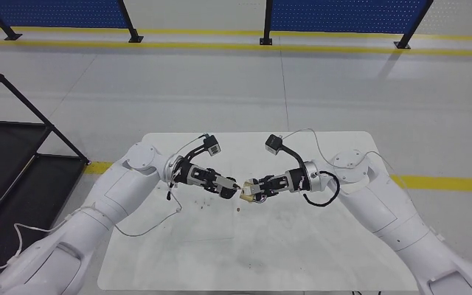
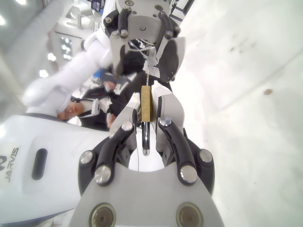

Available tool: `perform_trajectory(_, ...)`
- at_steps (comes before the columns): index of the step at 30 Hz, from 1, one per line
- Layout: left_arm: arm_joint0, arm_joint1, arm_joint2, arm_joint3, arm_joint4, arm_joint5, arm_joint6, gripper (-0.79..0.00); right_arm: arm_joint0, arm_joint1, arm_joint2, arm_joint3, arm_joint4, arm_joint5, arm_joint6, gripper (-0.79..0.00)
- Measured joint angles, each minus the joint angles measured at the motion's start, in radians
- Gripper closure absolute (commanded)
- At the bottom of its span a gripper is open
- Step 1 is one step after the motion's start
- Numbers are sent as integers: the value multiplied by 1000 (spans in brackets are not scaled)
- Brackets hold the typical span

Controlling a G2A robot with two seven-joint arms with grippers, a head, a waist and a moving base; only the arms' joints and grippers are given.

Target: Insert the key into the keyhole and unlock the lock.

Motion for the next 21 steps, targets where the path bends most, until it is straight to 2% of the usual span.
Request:
perform_trajectory(9,6,-8,-24,-6,1,17,-17,-311,0,0,0,0,0,0,0,0)
perform_trajectory(21,22,-12,-55,-12,37,20,-20,-215,0,0,0,0,0,0,0,0)
